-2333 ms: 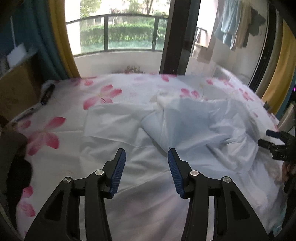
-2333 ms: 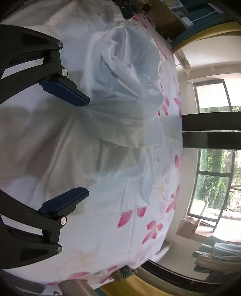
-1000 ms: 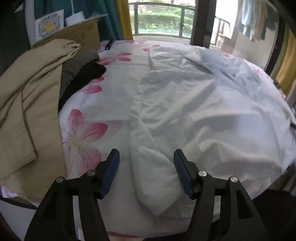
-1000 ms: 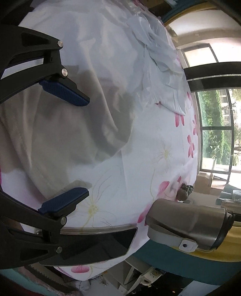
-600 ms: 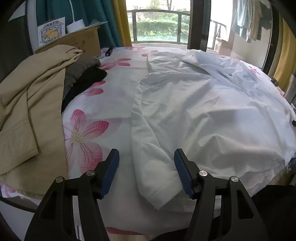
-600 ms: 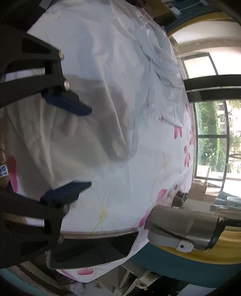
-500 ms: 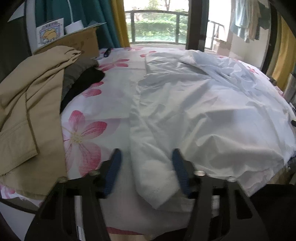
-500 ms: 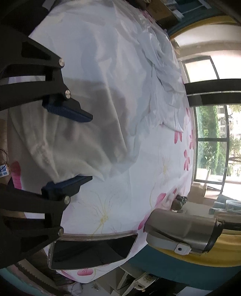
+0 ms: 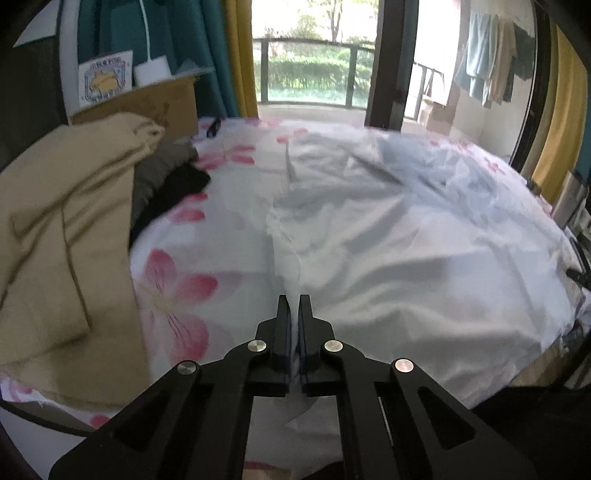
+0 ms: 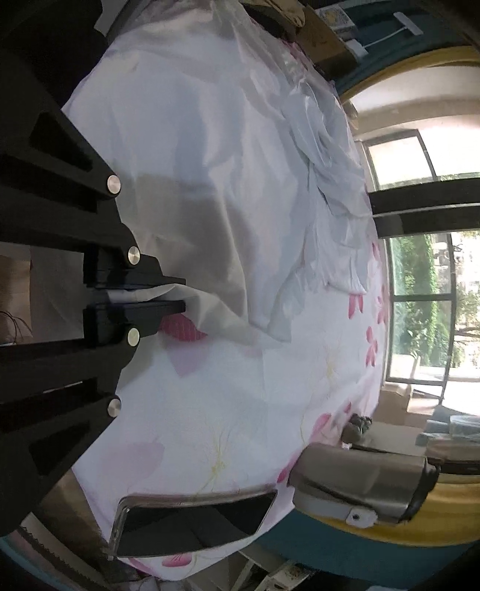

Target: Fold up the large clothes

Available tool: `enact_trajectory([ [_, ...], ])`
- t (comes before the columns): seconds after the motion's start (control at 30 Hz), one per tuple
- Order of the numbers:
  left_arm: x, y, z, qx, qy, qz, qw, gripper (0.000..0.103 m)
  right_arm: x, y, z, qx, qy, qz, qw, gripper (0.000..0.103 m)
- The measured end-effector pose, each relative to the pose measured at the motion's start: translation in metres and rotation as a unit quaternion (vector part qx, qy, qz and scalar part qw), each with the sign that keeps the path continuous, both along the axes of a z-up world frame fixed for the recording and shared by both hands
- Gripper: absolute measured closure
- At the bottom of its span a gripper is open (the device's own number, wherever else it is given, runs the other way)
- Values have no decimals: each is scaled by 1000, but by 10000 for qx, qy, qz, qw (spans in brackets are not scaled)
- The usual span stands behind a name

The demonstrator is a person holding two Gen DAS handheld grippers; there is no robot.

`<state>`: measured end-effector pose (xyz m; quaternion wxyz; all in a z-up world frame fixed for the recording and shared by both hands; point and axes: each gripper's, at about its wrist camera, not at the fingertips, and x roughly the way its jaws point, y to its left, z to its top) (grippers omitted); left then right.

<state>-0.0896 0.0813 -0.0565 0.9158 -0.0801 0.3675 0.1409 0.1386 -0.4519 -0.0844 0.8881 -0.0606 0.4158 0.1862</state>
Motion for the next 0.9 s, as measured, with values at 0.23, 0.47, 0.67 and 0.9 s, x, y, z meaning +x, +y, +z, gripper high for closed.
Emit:
enact_trajectory([
  [0.23, 17, 2, 21, 20, -318, 69, 9995, 99, 12, 19, 22, 241, -132, 313, 9991, 98],
  [0.47, 40, 17, 38, -91, -463, 143, 9988, 99, 30, 25, 52, 538, -483, 371, 9967, 98],
  [0.67, 56, 27, 49, -202, -681, 124, 9974, 99, 48, 24, 64, 967, -500, 277, 9937, 98],
  [0.9, 76, 28, 54, 275, -836, 178, 9960, 99, 70, 26, 79, 922, -689, 75, 9933, 98],
])
